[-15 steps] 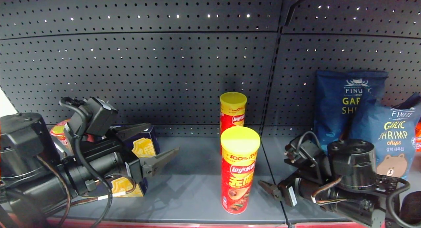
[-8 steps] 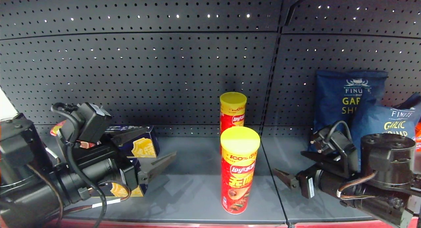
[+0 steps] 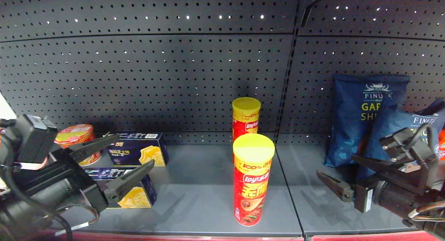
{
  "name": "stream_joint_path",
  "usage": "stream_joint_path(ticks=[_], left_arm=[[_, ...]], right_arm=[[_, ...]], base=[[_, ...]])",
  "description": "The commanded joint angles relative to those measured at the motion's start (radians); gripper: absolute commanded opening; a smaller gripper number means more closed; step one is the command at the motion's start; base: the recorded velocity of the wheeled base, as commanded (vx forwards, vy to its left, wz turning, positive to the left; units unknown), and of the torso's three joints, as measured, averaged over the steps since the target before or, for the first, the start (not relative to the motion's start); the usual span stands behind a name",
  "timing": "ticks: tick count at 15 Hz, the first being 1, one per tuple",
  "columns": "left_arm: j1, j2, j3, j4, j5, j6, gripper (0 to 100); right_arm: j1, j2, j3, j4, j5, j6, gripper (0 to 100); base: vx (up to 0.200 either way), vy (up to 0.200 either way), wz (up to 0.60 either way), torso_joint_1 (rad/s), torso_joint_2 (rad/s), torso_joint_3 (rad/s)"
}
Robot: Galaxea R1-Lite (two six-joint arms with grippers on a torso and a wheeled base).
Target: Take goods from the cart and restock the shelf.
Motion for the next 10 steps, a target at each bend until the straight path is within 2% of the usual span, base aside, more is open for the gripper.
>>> stream_joint_path(ticks=[1,2,3,4,7,8,9,10], left_arm=[[0.107,-0.160,0.074,-0.001,-0.018,0.002,100],[0.141,-0.187,0.090,-0.001,-0.035,0.003,100],[0.213,-0.248,0.127,0.001,-0.078,0.003,100],[0.253,-0.291,0.151,0.001,-0.094,0.003,100],[0.301,-0.418,0.223,0.002,-0.096,0.003,100],[0.333,-0.499,0.269,0.004,-0.096,0.002,100],[0.350,-0.552,0.286,0.021,-0.096,0.003,100],[0.371,-0.625,0.286,0.096,-0.096,0.002,100]], right_arm=[[-0.108,-0.165,0.040,0.003,0.000,-0.003,100],[-0.129,-0.185,0.040,0.003,0.000,-0.003,100],[-0.169,-0.228,0.048,0.003,0.000,-0.003,100],[-0.192,-0.258,0.062,0.004,0.000,-0.003,100],[-0.227,-0.343,0.111,0.015,0.003,-0.013,100],[-0.247,-0.395,0.135,0.020,0.005,-0.019,100],[-0.256,-0.433,0.154,0.020,0.006,-0.021,100],[-0.266,-0.481,0.186,0.021,0.009,-0.021,100]], base=[[0.000,0.000,0.00,0.000,0.00,0.000],[0.000,0.000,0.00,0.000,0.00,0.000],[0.000,0.000,0.00,0.000,0.00,0.000],[0.000,0.000,0.00,0.000,0.00,0.000],[0.000,0.000,0.00,0.000,0.00,0.000],[0.000,0.000,0.00,0.000,0.00,0.000],[0.000,0.000,0.00,0.000,0.00,0.000],[0.000,0.000,0.00,0.000,0.00,0.000]])
